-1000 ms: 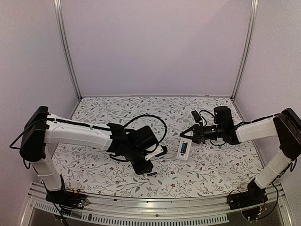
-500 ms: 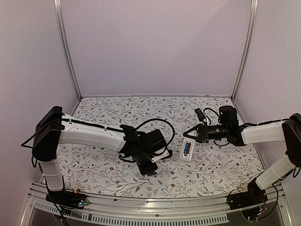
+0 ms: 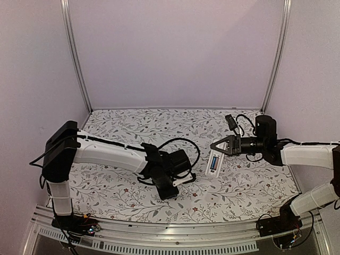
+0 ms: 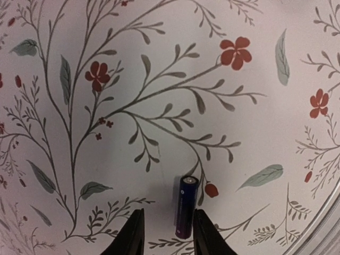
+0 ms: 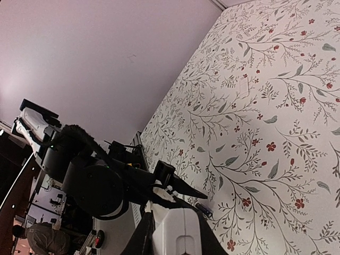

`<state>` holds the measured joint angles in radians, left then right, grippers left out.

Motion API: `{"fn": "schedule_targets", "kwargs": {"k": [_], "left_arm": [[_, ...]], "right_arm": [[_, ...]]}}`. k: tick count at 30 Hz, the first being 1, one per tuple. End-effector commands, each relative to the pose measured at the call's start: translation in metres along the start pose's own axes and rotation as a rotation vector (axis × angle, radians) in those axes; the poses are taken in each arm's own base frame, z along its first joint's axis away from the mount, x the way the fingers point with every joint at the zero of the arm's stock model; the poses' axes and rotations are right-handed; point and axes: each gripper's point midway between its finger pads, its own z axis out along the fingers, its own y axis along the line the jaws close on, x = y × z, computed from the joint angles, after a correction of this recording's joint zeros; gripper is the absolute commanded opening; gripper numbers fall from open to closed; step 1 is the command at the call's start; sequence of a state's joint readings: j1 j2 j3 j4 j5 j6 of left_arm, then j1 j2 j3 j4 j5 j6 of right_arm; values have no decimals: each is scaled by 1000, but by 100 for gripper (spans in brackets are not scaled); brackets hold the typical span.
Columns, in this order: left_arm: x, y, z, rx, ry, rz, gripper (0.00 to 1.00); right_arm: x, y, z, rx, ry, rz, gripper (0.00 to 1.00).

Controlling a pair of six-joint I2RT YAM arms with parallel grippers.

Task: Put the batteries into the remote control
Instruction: Pick up the battery from the center of the board, then place the battery in the battery compartment.

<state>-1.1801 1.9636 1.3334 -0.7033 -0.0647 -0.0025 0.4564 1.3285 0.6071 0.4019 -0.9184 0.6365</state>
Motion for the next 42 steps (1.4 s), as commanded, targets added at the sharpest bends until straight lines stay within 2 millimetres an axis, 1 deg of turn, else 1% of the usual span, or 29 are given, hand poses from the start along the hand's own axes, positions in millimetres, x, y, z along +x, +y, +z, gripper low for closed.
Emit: {"fn": "schedule_targets", "kwargs": {"k": [1, 5, 9, 12, 16, 19, 22, 25, 27, 28, 30, 32, 34, 35, 37, 39, 40, 41, 42], "left_arm": [[-1, -8, 3, 2, 23, 46, 32], [-2, -8, 5, -9, 31, 60, 31], [-1, -14, 11, -8, 50, 85, 28], [0, -19, 15, -9, 66, 104, 23], [2, -20, 19, -13, 79, 107, 11], [3, -16, 18, -31, 74, 97, 1], [1, -3, 10, -47, 30, 37, 0], [-12, 21, -13, -55, -76, -96, 0], [-24, 36, -36, -44, -187, -173, 0], [-35, 44, -52, -45, -268, -211, 0], [-46, 58, -80, -48, -394, -271, 0], [-52, 72, -107, -72, -509, -328, 0], [-58, 81, -135, -87, -622, -373, 0], [-62, 85, -152, -93, -686, -393, 0], [-68, 88, -174, -90, -777, -425, 0], [-73, 87, -187, -66, -844, -439, 0], [-77, 82, -193, -37, -879, -427, 0], [-79, 79, -197, -21, -915, -433, 0], [-83, 80, -204, -18, -962, -456, 0]], "right_arm": [[2, -2, -4, 16, -6, -11, 0], [3, 0, -6, 16, -11, -32, 0], [1, 7, -11, 17, -33, -74, 0], [0, 10, -14, 24, -47, -100, 0], [-1, 16, -20, 32, -73, -147, 0], [-2, 19, -25, 46, -97, -176, 0], [-5, 19, -29, 72, -114, -187, 0], [-6, 14, -27, 88, -114, -166, 0], [-7, 9, -23, 96, -107, -133, 0], [-8, 4, -21, 103, -104, -110, 0], [-10, -3, -17, 114, -105, -76, 0], [-15, -8, -14, 116, -116, -42, 0], [-19, -12, -8, 109, -129, -14, 0], [-21, -14, -5, 104, -138, 11, 0], [-22, -16, 4, 82, -147, 38, 0], [-24, -14, 15, 51, -161, 69, 0], [-24, -10, 21, 33, -164, 81, 0], [-26, -11, 28, 24, -174, 85, 0], [-26, -10, 33, 9, -180, 108, 0]]}}
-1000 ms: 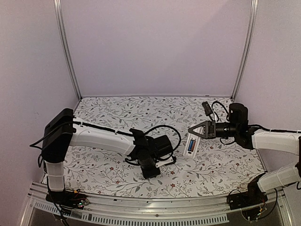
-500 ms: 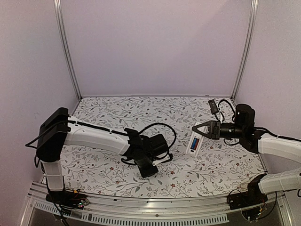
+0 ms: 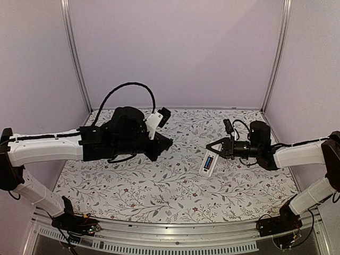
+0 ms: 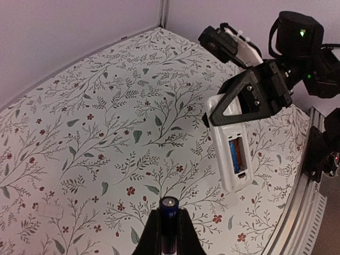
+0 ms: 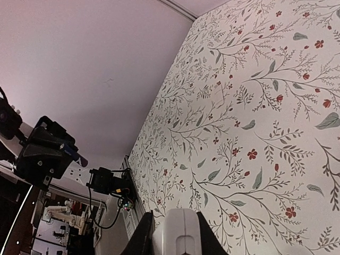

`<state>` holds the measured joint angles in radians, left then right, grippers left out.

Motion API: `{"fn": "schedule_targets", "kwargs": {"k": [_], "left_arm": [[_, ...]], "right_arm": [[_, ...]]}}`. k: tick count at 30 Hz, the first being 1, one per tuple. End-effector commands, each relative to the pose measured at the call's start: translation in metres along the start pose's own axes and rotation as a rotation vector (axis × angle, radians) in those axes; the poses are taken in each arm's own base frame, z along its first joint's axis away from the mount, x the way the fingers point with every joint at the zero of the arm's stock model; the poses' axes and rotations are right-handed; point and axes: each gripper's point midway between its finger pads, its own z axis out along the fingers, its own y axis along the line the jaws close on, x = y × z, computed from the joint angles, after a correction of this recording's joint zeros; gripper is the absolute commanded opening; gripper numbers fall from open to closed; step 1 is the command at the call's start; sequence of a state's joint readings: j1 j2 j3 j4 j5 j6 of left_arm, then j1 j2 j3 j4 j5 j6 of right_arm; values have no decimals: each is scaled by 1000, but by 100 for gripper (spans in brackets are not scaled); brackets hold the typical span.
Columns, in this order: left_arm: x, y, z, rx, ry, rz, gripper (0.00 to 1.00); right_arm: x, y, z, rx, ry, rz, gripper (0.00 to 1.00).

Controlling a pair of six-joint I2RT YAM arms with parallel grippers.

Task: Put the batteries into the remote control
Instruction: Place the battery in the battery compartment.

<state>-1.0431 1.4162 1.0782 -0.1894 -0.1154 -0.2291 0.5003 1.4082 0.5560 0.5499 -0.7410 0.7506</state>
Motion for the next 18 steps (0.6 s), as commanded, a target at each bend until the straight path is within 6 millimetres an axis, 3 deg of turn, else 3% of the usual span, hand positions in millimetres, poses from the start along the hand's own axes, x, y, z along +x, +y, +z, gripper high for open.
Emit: {"fn": "schedule_targets", "kwargs": {"k": [1, 5, 13, 18], "left_arm": [[-25, -13, -1, 59, -179, -103, 0], [-27, -21, 9, 35, -229, -103, 0], [-18, -57, 40, 18, -204, 31, 0], [-15, -62, 51, 11, -195, 55, 0]], "right_arm": [[-26, 30, 22, -116, -100, 27, 0], [-31, 30, 37, -155, -127, 96, 0], [-26, 28, 62, -189, -119, 178, 0], [-24, 34, 67, -202, -112, 178, 0]]}}
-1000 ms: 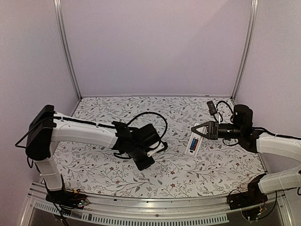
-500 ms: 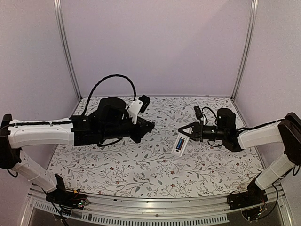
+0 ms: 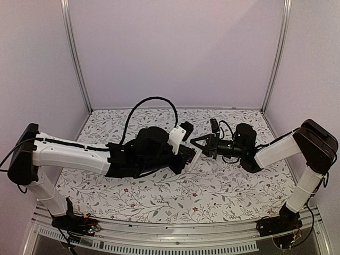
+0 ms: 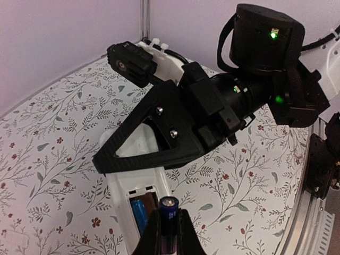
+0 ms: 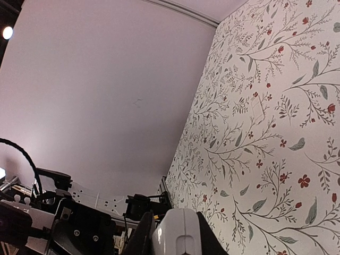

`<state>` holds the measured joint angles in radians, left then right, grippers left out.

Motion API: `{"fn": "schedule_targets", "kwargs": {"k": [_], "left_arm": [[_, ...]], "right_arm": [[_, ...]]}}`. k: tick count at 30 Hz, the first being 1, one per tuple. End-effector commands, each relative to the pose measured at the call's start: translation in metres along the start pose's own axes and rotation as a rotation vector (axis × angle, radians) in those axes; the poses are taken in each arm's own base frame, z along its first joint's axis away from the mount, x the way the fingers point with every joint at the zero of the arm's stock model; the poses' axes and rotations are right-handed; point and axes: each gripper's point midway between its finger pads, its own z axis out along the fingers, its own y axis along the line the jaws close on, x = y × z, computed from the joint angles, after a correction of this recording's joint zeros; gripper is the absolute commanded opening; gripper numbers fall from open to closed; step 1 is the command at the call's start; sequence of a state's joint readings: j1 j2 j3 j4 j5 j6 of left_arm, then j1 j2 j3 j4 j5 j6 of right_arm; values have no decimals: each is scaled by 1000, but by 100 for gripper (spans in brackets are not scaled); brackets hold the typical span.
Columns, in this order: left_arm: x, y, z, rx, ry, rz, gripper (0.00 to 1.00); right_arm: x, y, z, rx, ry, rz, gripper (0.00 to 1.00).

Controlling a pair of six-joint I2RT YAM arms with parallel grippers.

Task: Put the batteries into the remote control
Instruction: Place the battery in the battery compartment.

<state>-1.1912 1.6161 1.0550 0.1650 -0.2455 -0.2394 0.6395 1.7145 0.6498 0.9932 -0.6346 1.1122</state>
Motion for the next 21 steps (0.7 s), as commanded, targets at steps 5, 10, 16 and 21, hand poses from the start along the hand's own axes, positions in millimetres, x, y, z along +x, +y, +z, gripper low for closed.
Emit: {"fn": "schedule_targets", "kwargs": {"k": [5, 10, 16, 21], "left_arm": [[-15, -3, 9, -24, -49, 42, 0], [-9, 1, 12, -50, -33, 53, 0], [0, 10, 12, -95, -14, 67, 0], [5, 12, 12, -106, -5, 73, 0]], "right_arm": [[-9, 27, 11, -77, -29, -21, 0], [-12, 33, 10, -99, -36, -16, 0], [-14, 41, 9, -125, -41, -11, 0], [-15, 45, 8, -133, -42, -14, 0]]}}
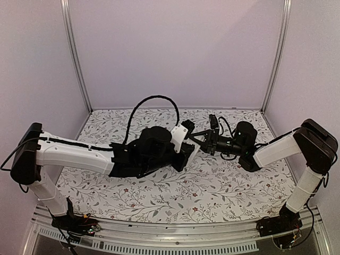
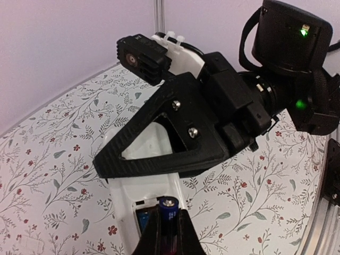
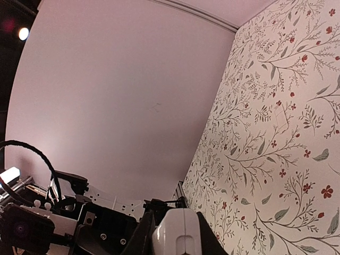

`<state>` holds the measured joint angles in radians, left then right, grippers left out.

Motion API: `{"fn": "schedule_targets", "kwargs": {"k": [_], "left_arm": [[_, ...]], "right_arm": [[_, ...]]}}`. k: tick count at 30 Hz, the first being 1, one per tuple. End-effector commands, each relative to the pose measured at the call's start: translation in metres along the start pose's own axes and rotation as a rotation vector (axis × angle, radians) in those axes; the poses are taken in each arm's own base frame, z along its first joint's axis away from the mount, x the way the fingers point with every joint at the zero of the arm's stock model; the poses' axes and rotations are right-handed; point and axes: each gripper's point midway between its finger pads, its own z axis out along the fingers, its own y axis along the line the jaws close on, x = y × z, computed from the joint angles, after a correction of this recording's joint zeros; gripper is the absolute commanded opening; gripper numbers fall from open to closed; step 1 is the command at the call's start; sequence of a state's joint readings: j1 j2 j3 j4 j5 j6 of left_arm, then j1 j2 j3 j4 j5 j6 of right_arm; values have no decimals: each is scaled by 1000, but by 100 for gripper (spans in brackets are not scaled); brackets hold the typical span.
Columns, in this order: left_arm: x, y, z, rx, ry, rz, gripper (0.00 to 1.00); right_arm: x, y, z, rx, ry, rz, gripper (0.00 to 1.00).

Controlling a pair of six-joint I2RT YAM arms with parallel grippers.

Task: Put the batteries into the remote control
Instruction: Place the battery in the battery compartment.

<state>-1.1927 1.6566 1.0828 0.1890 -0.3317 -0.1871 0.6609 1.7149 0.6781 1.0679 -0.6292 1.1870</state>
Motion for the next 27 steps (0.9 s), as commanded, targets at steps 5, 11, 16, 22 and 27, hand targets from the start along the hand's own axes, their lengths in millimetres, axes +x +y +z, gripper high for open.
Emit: {"fn": "schedule_targets", "kwargs": {"k": [5, 11, 16, 22, 27], "left_arm": [[16, 0, 4, -17, 39, 29, 5], [17, 2, 3, -26, 45, 32, 14], [16, 4, 1, -34, 44, 37, 17], [10, 5, -4, -35, 36, 46, 23], [-12, 5, -19, -16, 0, 39, 47]], "right_arm": [[-8, 19, 2, -52, -21, -24, 0], [-8, 20, 3, -56, -19, -25, 0], [-8, 21, 3, -57, -17, -27, 0], [-6, 17, 3, -41, -7, -22, 0], [2, 5, 1, 7, 24, -39, 0]]}}
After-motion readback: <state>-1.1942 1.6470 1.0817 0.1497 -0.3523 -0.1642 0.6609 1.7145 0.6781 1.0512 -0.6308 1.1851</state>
